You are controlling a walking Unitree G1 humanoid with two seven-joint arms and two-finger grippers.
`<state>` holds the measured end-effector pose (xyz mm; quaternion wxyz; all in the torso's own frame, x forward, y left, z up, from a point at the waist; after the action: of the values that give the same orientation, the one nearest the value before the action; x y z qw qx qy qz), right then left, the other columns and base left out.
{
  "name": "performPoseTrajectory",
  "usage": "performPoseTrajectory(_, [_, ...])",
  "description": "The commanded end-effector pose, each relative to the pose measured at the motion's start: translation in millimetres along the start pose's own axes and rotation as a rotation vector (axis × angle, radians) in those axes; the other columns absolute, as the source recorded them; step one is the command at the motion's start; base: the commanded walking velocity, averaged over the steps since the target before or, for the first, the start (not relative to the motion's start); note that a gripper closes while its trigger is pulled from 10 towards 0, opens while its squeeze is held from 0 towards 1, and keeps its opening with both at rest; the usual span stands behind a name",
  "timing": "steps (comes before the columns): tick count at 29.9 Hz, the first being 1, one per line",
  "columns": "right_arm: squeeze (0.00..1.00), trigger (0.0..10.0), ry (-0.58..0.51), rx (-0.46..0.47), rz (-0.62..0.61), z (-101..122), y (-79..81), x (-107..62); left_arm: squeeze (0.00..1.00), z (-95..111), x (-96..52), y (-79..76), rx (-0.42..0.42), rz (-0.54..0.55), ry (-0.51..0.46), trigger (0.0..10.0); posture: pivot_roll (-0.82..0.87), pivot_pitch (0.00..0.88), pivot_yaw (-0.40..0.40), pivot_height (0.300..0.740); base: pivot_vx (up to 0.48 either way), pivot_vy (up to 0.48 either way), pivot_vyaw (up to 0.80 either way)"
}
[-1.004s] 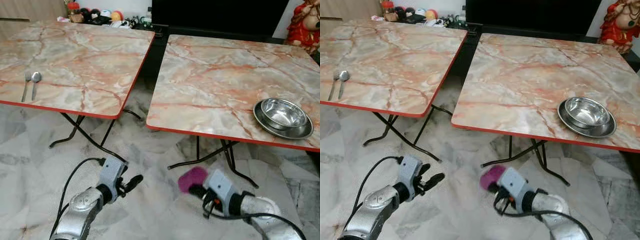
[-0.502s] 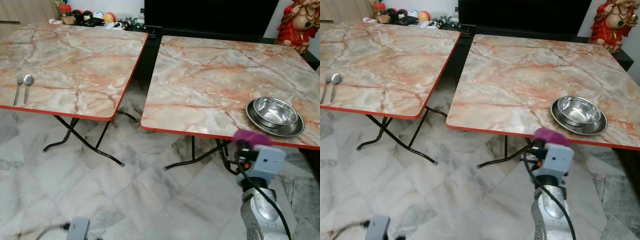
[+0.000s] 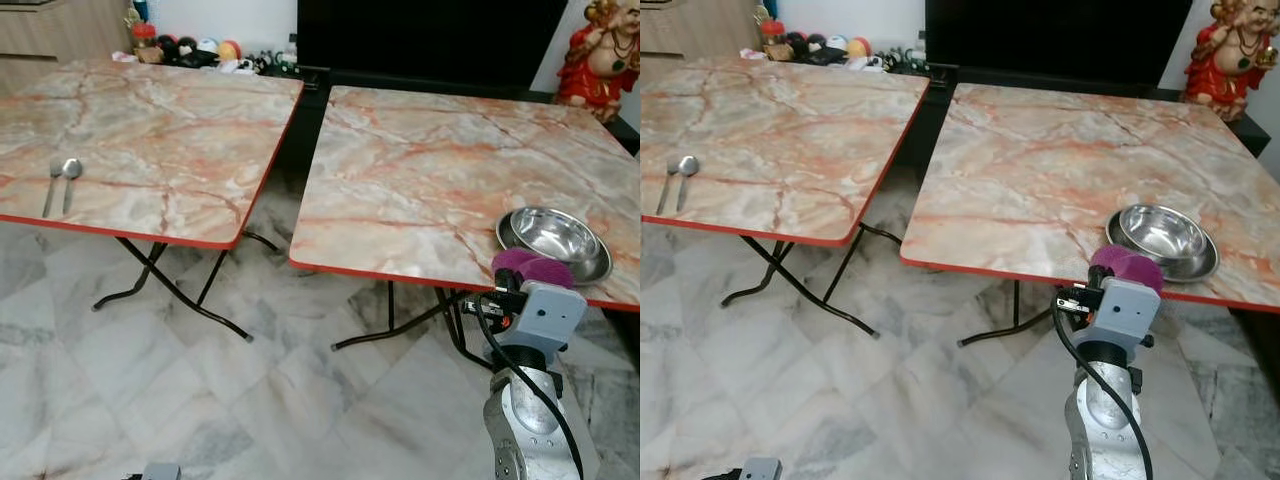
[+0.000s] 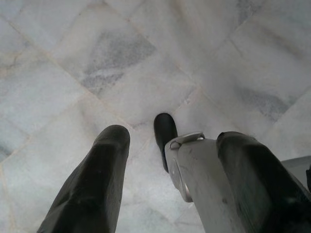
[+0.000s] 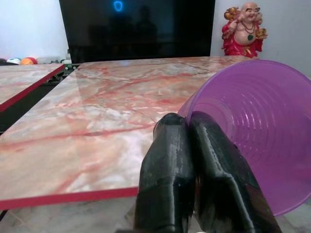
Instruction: Setting the table
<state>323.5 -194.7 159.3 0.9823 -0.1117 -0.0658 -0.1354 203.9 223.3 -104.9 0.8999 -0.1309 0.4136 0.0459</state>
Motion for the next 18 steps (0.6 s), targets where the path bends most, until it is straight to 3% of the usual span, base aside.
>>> performPoseTrajectory(1, [0.0,10.0,-0.009,-0.006,-0.004,2,0.1,2.2,0.0,-7,-0.9,1.1,0.018,0.004,0.026,10.0,-0.1,0.072,-0.02,0.74,0.296,0.0,0.0])
performPoseTrajectory(18, [0.0,10.0,-0.048,-0.047,0.056,9,14.5,4.9,0.0,-18,-3.4,2.6,0.023,0.004,0.053,10.0,-0.09,0.081,-0.025,0.74,0.309,0.0,0.0])
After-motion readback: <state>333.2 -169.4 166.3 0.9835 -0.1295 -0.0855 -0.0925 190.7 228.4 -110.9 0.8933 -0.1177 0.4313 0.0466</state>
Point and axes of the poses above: a point about 5 cm out from each wrist's last joint towards the gripper, its own x axis pointing out of the wrist towards the gripper, its own z axis along the axis of the wrist's last joint, y = z × x, the point moved 4 cm from there along x, pointing out of the wrist towards the gripper, and after that the axes turned 14 degrees about -x, right-handed, at the moved point
